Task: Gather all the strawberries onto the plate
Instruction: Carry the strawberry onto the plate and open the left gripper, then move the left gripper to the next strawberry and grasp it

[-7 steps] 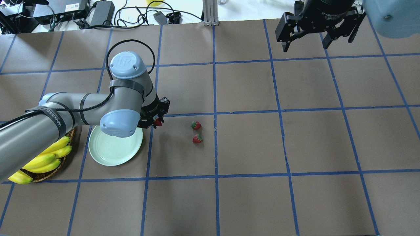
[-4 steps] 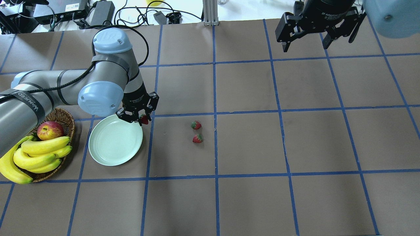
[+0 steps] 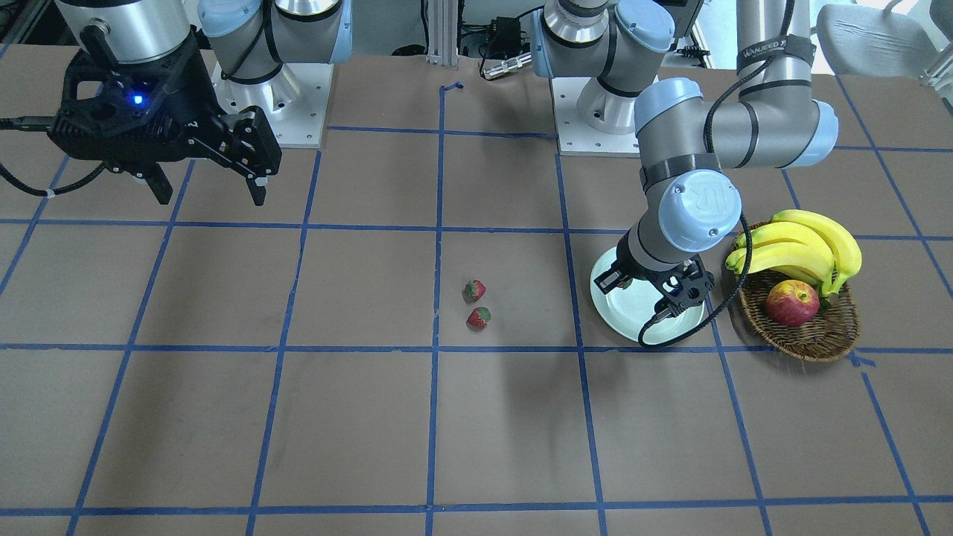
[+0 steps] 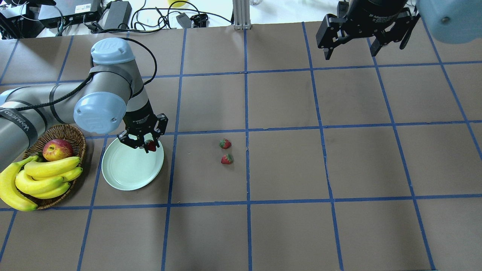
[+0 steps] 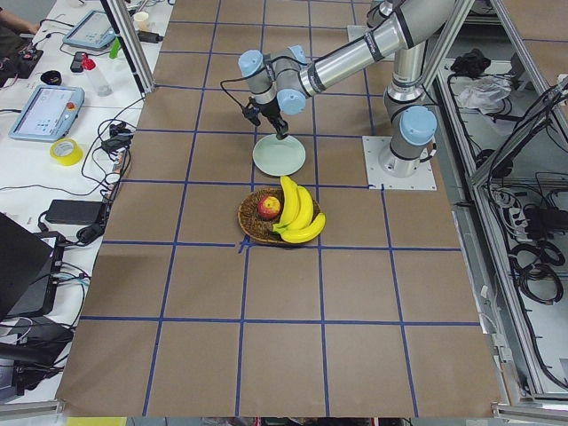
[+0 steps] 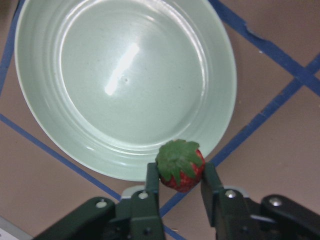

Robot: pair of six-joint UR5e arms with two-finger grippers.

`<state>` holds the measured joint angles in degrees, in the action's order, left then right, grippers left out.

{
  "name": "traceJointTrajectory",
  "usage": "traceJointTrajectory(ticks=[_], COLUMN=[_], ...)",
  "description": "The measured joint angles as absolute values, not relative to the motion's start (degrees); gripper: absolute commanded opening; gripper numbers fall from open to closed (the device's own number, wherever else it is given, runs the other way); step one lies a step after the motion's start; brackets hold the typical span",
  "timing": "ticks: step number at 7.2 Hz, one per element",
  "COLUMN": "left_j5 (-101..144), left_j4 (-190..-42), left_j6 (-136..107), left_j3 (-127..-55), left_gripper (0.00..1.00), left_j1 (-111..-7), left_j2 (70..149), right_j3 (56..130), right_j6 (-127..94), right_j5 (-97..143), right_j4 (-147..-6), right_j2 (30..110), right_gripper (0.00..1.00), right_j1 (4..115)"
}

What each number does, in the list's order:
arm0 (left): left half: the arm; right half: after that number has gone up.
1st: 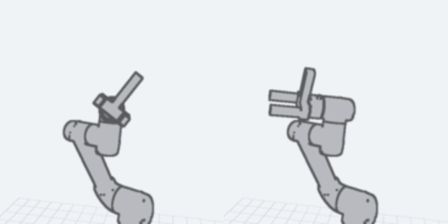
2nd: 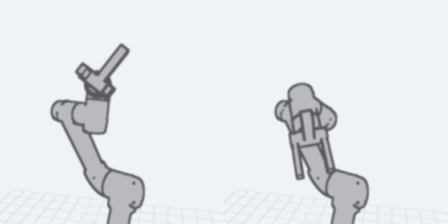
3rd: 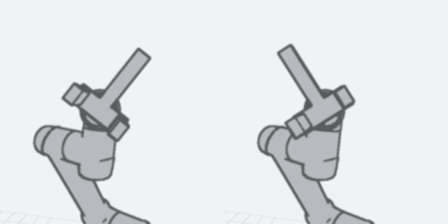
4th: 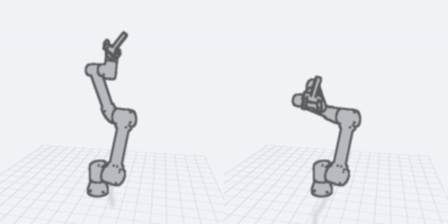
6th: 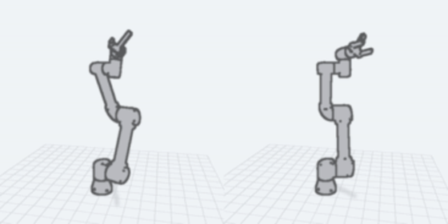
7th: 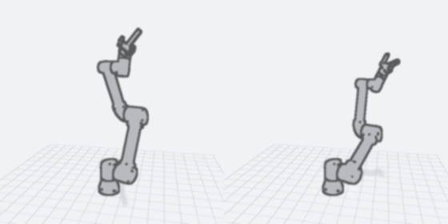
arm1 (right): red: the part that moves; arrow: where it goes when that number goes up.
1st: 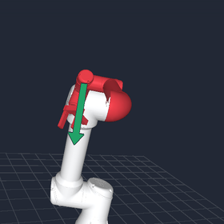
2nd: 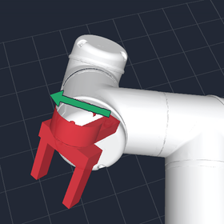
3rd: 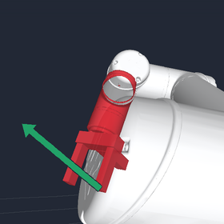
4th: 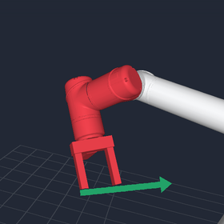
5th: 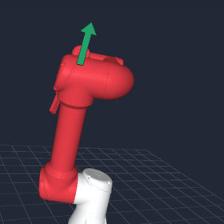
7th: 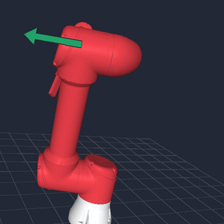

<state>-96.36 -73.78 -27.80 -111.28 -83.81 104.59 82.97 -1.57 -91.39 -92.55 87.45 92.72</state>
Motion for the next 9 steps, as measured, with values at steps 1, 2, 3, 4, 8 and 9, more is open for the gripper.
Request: traceJointTrajectory(ticks=[1, 2, 3, 4, 8, 9], left_j5=[-97.93, -98.54, -98.84, -98.94, -90.94, -87.87], left_j4=[-73.13, -72.44, -72.09, -71.96, -71.87, -71.79], left_j6=[-26.28, -25.67, -25.33, -25.18, -31.94, -37.92], left_j3=[-112.40, -112.93, -113.01, -112.82, -108.84, -105.82], left_gripper=[0.00, 0.59, 1.00, 1.00, 1.00, 1.00], left_j1=[-83.37, -83.22, -83.18, -83.17, -86.72, -90.69], left_j2=[105.33, 106.04, 106.59, 106.65, 103.81, 103.75], right_j3=[82.97, 82.97, 82.97, 82.97, 82.98, 82.97], right_j6=[-1.58, -1.58, -1.58, -1.58, -1.58, -1.58], right_j5=[-91.42, -91.43, -91.39, -91.35, -91.32, -91.32], right_j4=[-92.53, -92.51, -92.52, -92.54, -92.55, -92.55], right_j2=[87.45, 87.45, 87.43, 87.40, 87.37, 87.36], right_gripper=[1.00, 1.00, 1.00, 1.00, 1.00, 1.00], right_j1=[92.72, 92.73, 92.73, 92.72, 92.72, 92.72])
